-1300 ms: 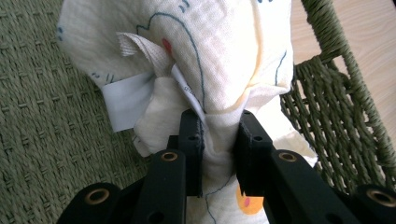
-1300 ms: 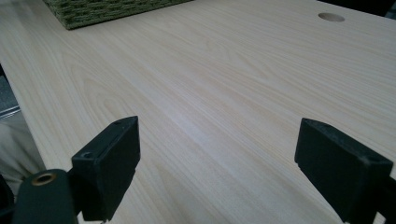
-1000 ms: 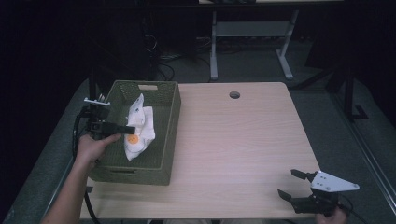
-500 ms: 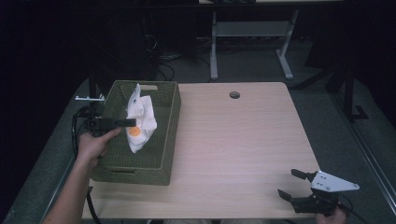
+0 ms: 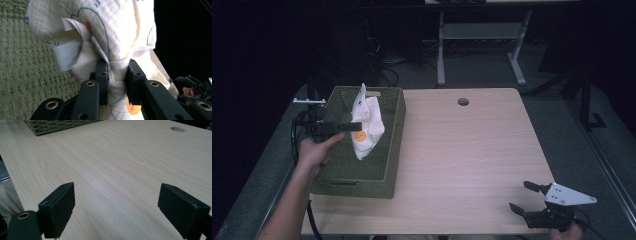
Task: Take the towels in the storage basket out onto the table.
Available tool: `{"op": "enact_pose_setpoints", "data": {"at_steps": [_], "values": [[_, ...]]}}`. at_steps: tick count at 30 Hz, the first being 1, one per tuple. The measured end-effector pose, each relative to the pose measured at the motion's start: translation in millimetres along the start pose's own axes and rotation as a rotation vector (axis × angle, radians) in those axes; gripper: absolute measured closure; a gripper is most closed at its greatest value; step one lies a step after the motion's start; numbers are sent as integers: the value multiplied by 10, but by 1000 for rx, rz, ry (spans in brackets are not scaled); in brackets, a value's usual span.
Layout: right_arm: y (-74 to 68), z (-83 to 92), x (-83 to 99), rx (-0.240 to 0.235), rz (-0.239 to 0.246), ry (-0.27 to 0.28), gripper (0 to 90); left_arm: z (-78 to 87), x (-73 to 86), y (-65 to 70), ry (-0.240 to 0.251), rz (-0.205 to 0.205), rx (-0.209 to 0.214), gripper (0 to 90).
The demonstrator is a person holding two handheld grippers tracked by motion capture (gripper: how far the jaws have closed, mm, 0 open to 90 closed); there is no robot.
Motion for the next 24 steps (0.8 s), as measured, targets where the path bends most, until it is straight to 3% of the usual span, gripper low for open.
{"op": "enact_pose_setpoints", "data": {"at_steps": [7,18,24], "values": [[10,4,0,-1,-3,4,138,-64,-57,112,-10,-15,15,747],[34,19,-1,1,3,16,138,-200,-191,429,-34,-90,40,747],[20,32,-3,-3,-4,15,138,-311,-226,551,-53,-106,51,747]]}}
Point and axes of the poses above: each handheld gripper's, and its own axes: z roughly backward along the jaws, x roughly out of its underside, y roughly to its right, the point moved 8 cm from there along -z, roughly forward along the jaws, and after that the axes turned 12 degrees about -y, right-handed, at the moved point
